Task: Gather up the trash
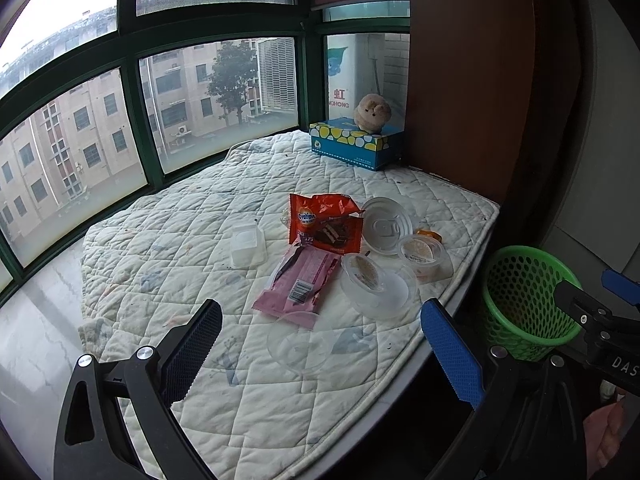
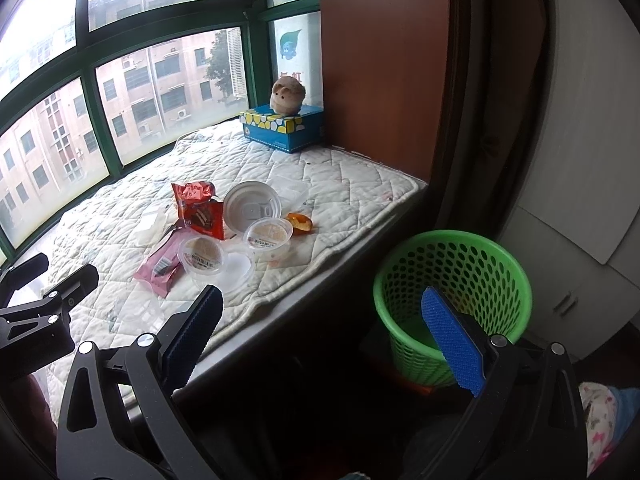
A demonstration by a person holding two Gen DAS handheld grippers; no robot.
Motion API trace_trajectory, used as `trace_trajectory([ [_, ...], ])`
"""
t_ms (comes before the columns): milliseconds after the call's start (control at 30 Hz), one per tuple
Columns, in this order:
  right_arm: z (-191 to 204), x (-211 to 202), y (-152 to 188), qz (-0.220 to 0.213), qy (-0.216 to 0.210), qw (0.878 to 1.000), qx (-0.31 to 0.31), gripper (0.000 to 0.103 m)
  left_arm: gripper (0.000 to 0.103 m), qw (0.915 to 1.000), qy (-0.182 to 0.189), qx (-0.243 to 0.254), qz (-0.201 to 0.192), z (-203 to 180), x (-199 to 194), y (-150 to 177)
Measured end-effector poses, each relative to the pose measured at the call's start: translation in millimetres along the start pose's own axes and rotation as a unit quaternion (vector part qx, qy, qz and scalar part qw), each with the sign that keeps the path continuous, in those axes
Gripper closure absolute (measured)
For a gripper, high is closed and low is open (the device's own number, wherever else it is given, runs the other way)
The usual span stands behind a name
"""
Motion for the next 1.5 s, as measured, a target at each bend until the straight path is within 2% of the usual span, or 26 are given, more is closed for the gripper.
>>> trace_trajectory([
  [1500, 3.0, 13.1, -8.0, 0.014, -0.001, 1.000, -0.002, 0.004, 0.007, 1.0000, 0.000, 0.001, 0.008, -2.8, 11.5, -8.1],
])
Point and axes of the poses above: each gripper's, at about its wrist camera, not at the fingertips, and x roughly the way its jaws point, z to its left, y to its underside, the point moved 9 cm from there along x, roughly the way its jaws point, and after that the axes turned 15 degrees about z, right-handed, at the moved point
